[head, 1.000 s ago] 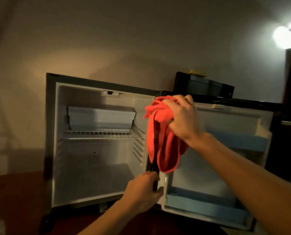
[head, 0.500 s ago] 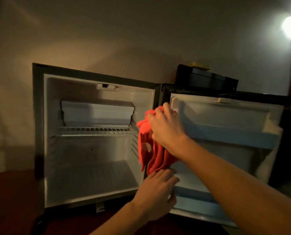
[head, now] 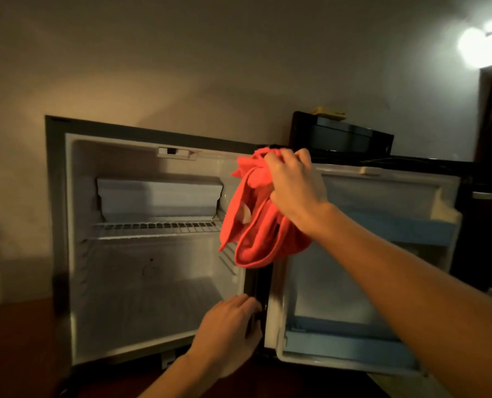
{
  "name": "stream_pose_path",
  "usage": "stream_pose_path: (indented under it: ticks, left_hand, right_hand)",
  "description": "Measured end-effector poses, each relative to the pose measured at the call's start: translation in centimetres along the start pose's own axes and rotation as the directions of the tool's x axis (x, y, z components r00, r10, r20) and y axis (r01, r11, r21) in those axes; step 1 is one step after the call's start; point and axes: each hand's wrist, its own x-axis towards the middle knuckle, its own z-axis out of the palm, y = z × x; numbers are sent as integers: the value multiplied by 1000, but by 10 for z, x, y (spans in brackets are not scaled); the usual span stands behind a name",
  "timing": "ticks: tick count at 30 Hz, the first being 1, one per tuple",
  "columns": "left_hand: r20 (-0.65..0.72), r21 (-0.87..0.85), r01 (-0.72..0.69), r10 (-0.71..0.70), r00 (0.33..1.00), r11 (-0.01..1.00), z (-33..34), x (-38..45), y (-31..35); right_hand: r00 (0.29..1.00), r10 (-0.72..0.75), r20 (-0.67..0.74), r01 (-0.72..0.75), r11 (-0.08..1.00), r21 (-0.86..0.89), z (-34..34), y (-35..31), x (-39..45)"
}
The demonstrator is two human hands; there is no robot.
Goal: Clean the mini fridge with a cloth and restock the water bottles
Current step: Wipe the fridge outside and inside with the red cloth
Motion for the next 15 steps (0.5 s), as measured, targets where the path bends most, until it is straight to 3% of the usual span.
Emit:
stream_pose_path:
  ticks: [3, 9, 15]
  left_hand:
    - [-4, 10, 25, -25, 1000, 1000, -2, 1, -1]
    - [-40, 52, 34, -31, 999, 998, -8, 1, -1]
    - [-72, 59, 34, -30, 997, 998, -21, 3, -5]
  right_hand:
    - [998, -63, 24, 63, 998, -7, 17, -12, -21]
    - [966, -155, 209, 156, 988, 13, 31, -35, -65]
    - [984, -99, 147, 87, 993, 83, 13, -19, -42]
